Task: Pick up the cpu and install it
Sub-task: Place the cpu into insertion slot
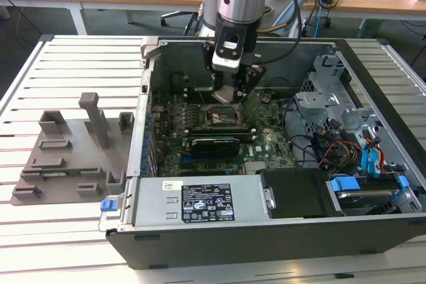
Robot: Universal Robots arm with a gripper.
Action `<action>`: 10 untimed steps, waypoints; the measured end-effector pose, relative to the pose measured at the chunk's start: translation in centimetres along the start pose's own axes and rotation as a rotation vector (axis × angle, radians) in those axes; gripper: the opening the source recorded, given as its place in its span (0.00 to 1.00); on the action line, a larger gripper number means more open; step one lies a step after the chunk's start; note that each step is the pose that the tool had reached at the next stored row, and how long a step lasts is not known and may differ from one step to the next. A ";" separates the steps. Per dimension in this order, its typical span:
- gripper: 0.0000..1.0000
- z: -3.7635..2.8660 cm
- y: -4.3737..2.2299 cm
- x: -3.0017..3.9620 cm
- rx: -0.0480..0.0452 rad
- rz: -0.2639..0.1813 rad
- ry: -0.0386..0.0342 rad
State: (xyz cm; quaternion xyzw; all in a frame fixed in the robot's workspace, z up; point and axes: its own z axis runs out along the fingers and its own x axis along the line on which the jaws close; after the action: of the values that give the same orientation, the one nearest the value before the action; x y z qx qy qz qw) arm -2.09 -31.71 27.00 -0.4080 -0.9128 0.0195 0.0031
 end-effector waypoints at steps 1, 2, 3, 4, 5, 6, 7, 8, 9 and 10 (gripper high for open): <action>0.55 0.00 0.00 0.00 0.0001 0.009 0.0003; 0.55 0.00 0.00 0.00 0.0003 0.019 0.0007; 0.55 0.01 0.00 0.00 0.0003 0.029 0.0011; 0.55 0.01 0.00 0.00 0.0004 0.042 0.0016; 0.55 0.01 0.00 0.00 0.0005 0.047 0.0018; 0.55 0.01 0.00 0.00 0.0005 0.052 0.0020; 0.55 0.02 0.00 0.00 0.0006 0.062 0.0024; 0.55 0.02 0.00 0.00 0.0007 0.070 0.0027; 0.55 0.02 0.00 0.00 0.0008 0.078 0.0030; 0.55 0.02 0.00 0.00 0.0009 0.085 0.0032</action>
State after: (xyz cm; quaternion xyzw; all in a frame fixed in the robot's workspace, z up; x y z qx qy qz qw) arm -2.09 -31.71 26.98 -0.4463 -0.8947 0.0194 0.0039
